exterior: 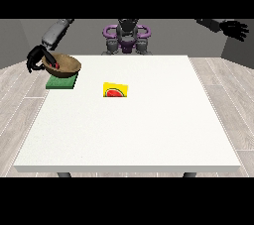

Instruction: Pick the cup and pour the ball into the bowl, then pick the bowl and place it on the pad

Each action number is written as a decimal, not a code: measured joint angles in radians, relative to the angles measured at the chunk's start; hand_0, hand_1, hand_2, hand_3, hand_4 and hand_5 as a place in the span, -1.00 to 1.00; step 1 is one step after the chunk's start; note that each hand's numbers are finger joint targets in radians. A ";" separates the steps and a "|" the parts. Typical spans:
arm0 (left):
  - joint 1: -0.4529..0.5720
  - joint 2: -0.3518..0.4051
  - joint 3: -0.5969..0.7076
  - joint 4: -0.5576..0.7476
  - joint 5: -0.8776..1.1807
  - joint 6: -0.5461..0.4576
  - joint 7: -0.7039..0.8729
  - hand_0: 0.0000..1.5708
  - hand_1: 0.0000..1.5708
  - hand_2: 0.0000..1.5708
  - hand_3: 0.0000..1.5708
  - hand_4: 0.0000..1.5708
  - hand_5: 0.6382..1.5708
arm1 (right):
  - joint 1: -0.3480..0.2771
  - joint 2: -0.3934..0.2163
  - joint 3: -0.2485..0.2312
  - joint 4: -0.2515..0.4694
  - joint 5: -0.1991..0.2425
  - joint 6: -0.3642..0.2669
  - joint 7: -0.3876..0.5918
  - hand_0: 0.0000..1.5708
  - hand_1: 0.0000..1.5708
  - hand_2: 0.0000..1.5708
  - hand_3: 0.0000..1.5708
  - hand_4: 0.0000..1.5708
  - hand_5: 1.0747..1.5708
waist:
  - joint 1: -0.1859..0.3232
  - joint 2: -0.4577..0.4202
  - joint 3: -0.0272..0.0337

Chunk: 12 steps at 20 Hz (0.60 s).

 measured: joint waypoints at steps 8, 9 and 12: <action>0.004 0.001 -0.005 -0.031 0.006 0.009 0.011 -1.00 -1.00 -1.00 -1.00 0.48 0.95 | -0.048 -0.041 -0.025 0.108 -0.022 0.056 -0.014 -1.00 -1.00 -0.82 -0.88 -1.00 0.19 | 0.016 0.013 0.0005; 0.006 -0.002 -0.011 -0.035 0.006 0.008 0.021 -1.00 -1.00 -1.00 -1.00 0.37 0.99 | -0.051 -0.044 -0.022 0.114 -0.022 0.063 -0.007 -1.00 -1.00 -1.00 -0.85 -1.00 0.19 | 0.015 0.000 0.0004; 0.005 -0.073 -0.076 -0.119 -0.009 0.042 0.072 -1.00 -1.00 -1.00 -1.00 0.15 0.97 | -0.067 -0.049 -0.011 0.142 -0.009 0.063 0.015 -1.00 -1.00 -1.00 -1.00 -1.00 0.13 | 0.023 -0.051 0.0012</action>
